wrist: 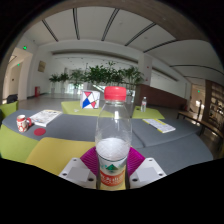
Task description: Pour water
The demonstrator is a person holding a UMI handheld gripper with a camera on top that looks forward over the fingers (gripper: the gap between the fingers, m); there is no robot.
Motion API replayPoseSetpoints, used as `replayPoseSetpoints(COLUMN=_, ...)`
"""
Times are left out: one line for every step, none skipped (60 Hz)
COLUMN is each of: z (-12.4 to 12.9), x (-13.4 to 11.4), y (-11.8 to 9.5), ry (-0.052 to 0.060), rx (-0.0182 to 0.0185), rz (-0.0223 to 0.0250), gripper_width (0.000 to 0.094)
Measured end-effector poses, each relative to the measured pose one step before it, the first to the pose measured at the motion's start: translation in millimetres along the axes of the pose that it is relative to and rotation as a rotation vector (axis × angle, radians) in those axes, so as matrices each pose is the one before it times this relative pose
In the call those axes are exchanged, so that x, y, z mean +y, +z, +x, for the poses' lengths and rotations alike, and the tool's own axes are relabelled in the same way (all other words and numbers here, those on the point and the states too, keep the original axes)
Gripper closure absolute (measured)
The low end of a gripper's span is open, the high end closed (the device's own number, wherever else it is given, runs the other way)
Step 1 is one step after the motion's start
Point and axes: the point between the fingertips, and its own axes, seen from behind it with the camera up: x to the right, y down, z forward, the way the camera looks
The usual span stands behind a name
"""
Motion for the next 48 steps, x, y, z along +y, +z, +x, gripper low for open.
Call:
replayPoseSetpoints(z=2.25, x=-1.41, y=-0.55, ry=-0.0053, rx=0.0106, rz=-0.00137, gripper_width=0.0615)
replayPoseSetpoints(z=1.88, x=-1.4, y=-0.16, ry=-0.0066, rx=0.00898, rz=-0.00109, gripper_width=0.0615)
replayPoseSetpoints(z=4.59, x=0.81, y=4.17, ry=-0.0056, rx=0.00744, rz=0.00083, gripper_width=0.0615)
replayPoseSetpoints(z=0.83, x=-5.01, y=-2.23, ry=-0.004, rx=0.00855, rz=0.00075, gripper_width=0.0614)
replayPoseSetpoints(z=1.41, x=-1.95, y=-1.09, ry=-0.0022, rx=0.00859, rz=0.00465, gripper_width=0.0615)
replayPoseSetpoints(z=1.81, x=-3.84, y=-0.23, ry=-0.003, rx=0.00922, rz=0.0039, gripper_width=0.0615)
replayPoseSetpoints(z=2.18, x=-4.05, y=0.19, ry=-0.0056, rx=0.01135, rz=0.00279, gripper_width=0.0615)
replayPoseSetpoints(z=2.59, x=-4.5, y=0.34, ry=-0.0083, rx=0.01368, rz=0.00248, gripper_width=0.0615)
replayPoseSetpoints(z=2.67, x=-5.45, y=0.36, ry=-0.0099, rx=0.01495, rz=0.00295, gripper_width=0.0614)
replayPoseSetpoints(z=2.28, x=-6.04, y=0.58, ry=-0.0113, rx=0.01464, rz=0.00508, gripper_width=0.0615)
replayPoseSetpoints(z=3.35, x=-4.26, y=3.68, ry=-0.0111, rx=0.01219, rz=0.00765, gripper_width=0.0616)
replayPoseSetpoints(z=-2.98, x=-6.84, y=0.66, ry=-0.0155, rx=0.01621, rz=0.00746, gripper_width=0.0613)
replayPoseSetpoints(z=1.54, x=-7.22, y=1.26, ry=-0.0129, rx=0.01258, rz=0.00956, gripper_width=0.0614)
replayPoseSetpoints(z=1.02, x=-7.75, y=1.6, ry=-0.0138, rx=0.01268, rz=0.01041, gripper_width=0.0615)
replayPoseSetpoints(z=0.57, x=-8.07, y=2.46, ry=-0.0183, rx=0.01263, rz=0.01062, gripper_width=0.0614)
replayPoseSetpoints(z=0.49, x=-8.41, y=2.48, ry=-0.0228, rx=0.01266, rz=0.01073, gripper_width=0.0612)
replayPoseSetpoints(z=5.54, x=-8.64, y=3.51, ry=-0.0226, rx=0.01054, rz=0.01163, gripper_width=0.0613)
replayPoseSetpoints(z=1.89, x=-11.32, y=3.03, ry=-0.0265, rx=0.0147, rz=0.01405, gripper_width=0.0613)
replayPoseSetpoints(z=0.34, x=-10.57, y=2.96, ry=-0.0254, rx=0.01479, rz=0.01504, gripper_width=0.0613)
replayPoseSetpoints(z=-1.43, x=-11.12, y=-0.14, ry=-0.0269, rx=0.01403, rz=0.01422, gripper_width=0.0614)
replayPoseSetpoints(z=-1.3, x=-11.17, y=3.11, ry=-0.0268, rx=0.0108, rz=0.01711, gripper_width=0.0614)
replayPoseSetpoints(z=-1.74, x=-12.07, y=3.48, ry=-0.0263, rx=0.01063, rz=0.01763, gripper_width=0.0614)
replayPoseSetpoints(z=-1.84, x=-12.62, y=3.23, ry=-0.0269, rx=0.01055, rz=0.01908, gripper_width=0.0612)
replayPoseSetpoints(z=-1.81, x=-11.93, y=6.8, ry=-0.0265, rx=0.00935, rz=0.02053, gripper_width=0.0613)
replayPoseSetpoints(z=-3.41, x=-13.47, y=0.58, ry=-0.0304, rx=0.01124, rz=0.01709, gripper_width=0.0613)
replayPoseSetpoints(z=2.43, x=-12.95, y=7.57, ry=-0.0287, rx=0.00712, rz=0.02076, gripper_width=0.0612)
replayPoseSetpoints(z=-3.14, x=-13.3, y=3.57, ry=-0.0314, rx=0.00926, rz=0.02008, gripper_width=0.0613)
replayPoseSetpoints(z=-10.28, x=-14.09, y=3.34, ry=-0.0338, rx=0.01333, rz=0.02156, gripper_width=0.0612)
replayPoseSetpoints(z=-3.51, x=-14.1, y=3.49, ry=-0.0314, rx=0.00872, rz=0.02268, gripper_width=0.061)
replayPoseSetpoints(z=-4.33, x=-14.66, y=3.56, ry=-0.0324, rx=0.00666, rz=0.02503, gripper_width=0.0611)
replayPoseSetpoints(z=-4.75, x=-15.22, y=3.79, ry=-0.033, rx=0.00503, rz=0.0266, gripper_width=0.0611)
replayPoseSetpoints(z=1.62, x=-14.33, y=4.28, ry=-0.0295, rx=0.00059, rz=0.0282, gripper_width=0.0611)
replayPoseSetpoints(z=-2.81, x=-13.77, y=5.25, ry=-0.0343, rx=0.00377, rz=0.02918, gripper_width=0.0612)
replayPoseSetpoints(z=-12.77, x=-18.83, y=4.86, ry=-0.0443, rx=0.01094, rz=0.02771, gripper_width=0.0612)
replayPoseSetpoints(z=-5.02, x=-15.69, y=4.23, ry=-0.0417, rx=0.00476, rz=0.02802, gripper_width=0.0612)
replayPoseSetpoints(z=-5.52, x=-15.63, y=4.27, ry=-0.0431, rx=0.00383, rz=0.02678, gripper_width=0.0612)
replayPoseSetpoints(z=-5.49, x=-16.08, y=4.17, ry=-0.0424, rx=0.00365, rz=0.02734, gripper_width=0.0612)
replayPoseSetpoints(z=-5.87, x=-16.25, y=4.06, ry=-0.0394, rx=0.00253, rz=0.02957, gripper_width=0.0611)
replayPoseSetpoints(z=-6.37, x=-16.87, y=4.19, ry=-0.0368, rx=0.00204, rz=0.03164, gripper_width=0.0612)
replayPoseSetpoints(z=2.66, x=-11.4, y=2.01, ry=-0.0297, rx=-0.0041, rz=0.03469, gripper_width=0.0611)
replayPoseSetpoints(z=-5.76, x=-15.87, y=3.95, ry=-0.0404, rx=0.00191, rz=0.0307, gripper_width=0.0614)
replayPoseSetpoints(z=-13.33, x=-19.36, y=5.11, ry=-0.0487, rx=0.00857, rz=0.03042, gripper_width=0.0613)
replayPoseSetpoints(z=-5.84, x=-15.98, y=4.11, ry=-0.043, rx=0.0028, rz=0.03075, gripper_width=0.0614)
replayPoseSetpoints(z=-5.98, x=-16.54, y=4.25, ry=-0.0444, rx=0.00231, rz=0.03216, gripper_width=0.0612)
replayPoseSetpoints(z=-6.65, x=-16.13, y=4.36, ry=-0.0465, rx=0.00144, rz=0.03162, gripper_width=0.0612)
replayPoseSetpoints(z=-6.26, x=-15.69, y=4.31, ry=-0.0468, rx=0.00127, rz=0.03074, gripper_width=0.0614)
replayPoseSetpoints(z=-5.36, x=-15.45, y=4.2, ry=-0.0431, rx=0.00228, rz=0.03062, gripper_width=0.0615)
replayPoseSetpoints(z=-5.66, x=-10.64, y=2.66, ry=-0.0293, rx=0.0001, rz=0.03243, gripper_width=0.0616)
